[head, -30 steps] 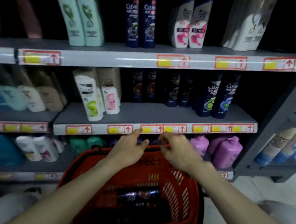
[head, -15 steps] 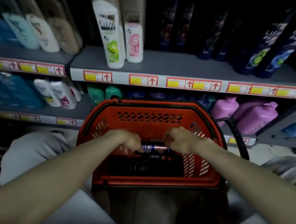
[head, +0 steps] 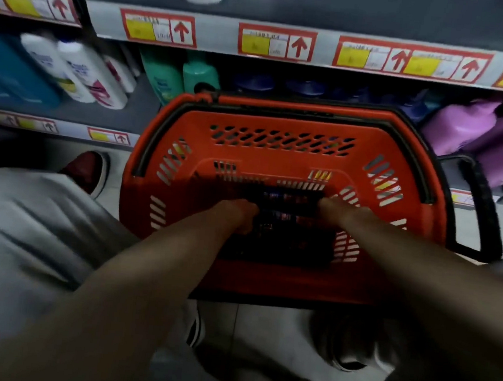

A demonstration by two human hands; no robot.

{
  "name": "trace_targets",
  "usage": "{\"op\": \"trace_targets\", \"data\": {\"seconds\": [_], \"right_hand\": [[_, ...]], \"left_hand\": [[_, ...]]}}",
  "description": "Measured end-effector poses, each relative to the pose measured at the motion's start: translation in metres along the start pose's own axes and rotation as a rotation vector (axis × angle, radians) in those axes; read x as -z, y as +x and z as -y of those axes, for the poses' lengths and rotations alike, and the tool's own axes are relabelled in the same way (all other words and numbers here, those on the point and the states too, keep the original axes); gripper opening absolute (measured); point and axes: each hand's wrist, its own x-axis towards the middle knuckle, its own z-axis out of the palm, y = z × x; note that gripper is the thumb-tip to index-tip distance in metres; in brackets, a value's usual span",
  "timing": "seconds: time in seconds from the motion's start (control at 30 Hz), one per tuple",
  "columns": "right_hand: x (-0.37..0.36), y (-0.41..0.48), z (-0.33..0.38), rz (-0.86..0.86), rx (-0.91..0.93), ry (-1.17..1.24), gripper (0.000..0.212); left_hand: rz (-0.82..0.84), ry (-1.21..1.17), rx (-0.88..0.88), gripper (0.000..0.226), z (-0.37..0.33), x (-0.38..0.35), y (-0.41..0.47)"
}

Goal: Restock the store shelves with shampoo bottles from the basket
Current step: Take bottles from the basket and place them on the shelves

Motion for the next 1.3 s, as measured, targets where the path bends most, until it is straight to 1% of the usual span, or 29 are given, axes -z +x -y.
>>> {"op": "trace_targets", "data": {"seconds": [0.07,0.2,0.27,0.33,0.5,0.57,0.63,0.67,0.77,0.8,0.87,0.9,0.97,1.0,1.03,1.07,1.13,1.17,1.23,1.3], "right_hand": [[-0.011,0.008,-0.008,0.024,-0.019,0.011,0.041],[-0.023,0.019,-0.013,0.011,0.02,0.044,0.036],[-0.027,0.024,-0.012,-0.024,0.045,0.026,0.043],[-0.03,0.027,-0.011,-0.039,0.061,-0.08,0.049],[-0.041,0.032,-0.019,-0.109,0.104,-0.284,0.064],[-0.044,0.032,-0.02,-0.16,0.115,-0.304,0.064],[-0.047,0.033,-0.018,-0.222,0.149,-0.282,0.06],[-0.048,0.034,-0.016,-0.232,0.16,-0.258,0.061],[-0.05,0.035,-0.015,-0.203,0.158,-0.232,0.081],[-0.051,0.036,-0.015,-0.188,0.157,-0.237,0.084],[-0.05,0.035,-0.016,-0.196,0.182,-0.261,0.076],[-0.049,0.035,-0.016,-0.23,0.225,-0.255,0.067],[-0.046,0.036,-0.012,-0.296,0.331,-0.162,0.046],[-0.044,0.035,-0.007,-0.284,0.341,-0.094,0.04],[-0.042,0.034,-0.002,-0.241,0.325,-0.062,0.039],[-0.044,0.034,0.003,-0.167,0.297,-0.079,0.041],[-0.053,0.033,0.011,0.034,0.212,-0.194,0.046],[-0.057,0.034,0.013,0.099,0.182,-0.254,0.046],[-0.06,0.033,0.017,0.171,0.159,-0.293,0.048],[-0.062,0.035,0.017,0.188,0.149,-0.312,0.055]], "left_hand": [[0.011,0.0,-0.004,0.051,0.002,-0.009,0.007],[0.005,-0.037,-0.023,0.051,0.012,-0.014,0.016],[0.014,-0.046,-0.022,0.061,0.016,-0.016,0.02],[0.044,-0.044,-0.022,0.072,0.019,-0.021,0.023],[0.054,-0.039,-0.018,0.084,0.022,-0.035,0.031],[0.06,-0.06,-0.016,0.087,0.026,-0.035,0.029],[0.056,-0.13,-0.013,0.085,0.031,-0.035,0.028],[0.033,-0.193,-0.012,0.081,0.034,-0.035,0.027],[-0.078,-0.447,0.014,0.074,0.039,-0.032,0.025],[-0.106,-0.544,0.029,0.073,0.04,-0.029,0.023],[-0.118,-0.675,0.048,0.071,0.04,-0.025,0.022],[-0.109,-0.7,0.051,0.07,0.04,-0.023,0.021],[-0.11,-0.723,0.048,0.068,0.041,-0.02,0.019],[-0.113,-0.73,0.039,0.066,0.042,-0.02,0.018],[-0.114,-0.744,0.025,0.064,0.043,-0.02,0.016],[-0.117,-0.763,0.012,0.062,0.044,-0.02,0.014],[-0.125,-0.809,-0.007,0.056,0.045,-0.019,0.01],[-0.124,-0.843,-0.019,0.05,0.045,-0.019,0.008],[-0.11,-0.936,-0.049,0.042,0.045,-0.019,0.003],[-0.104,-1.05,-0.062,0.039,0.043,-0.018,-0.005]]}}
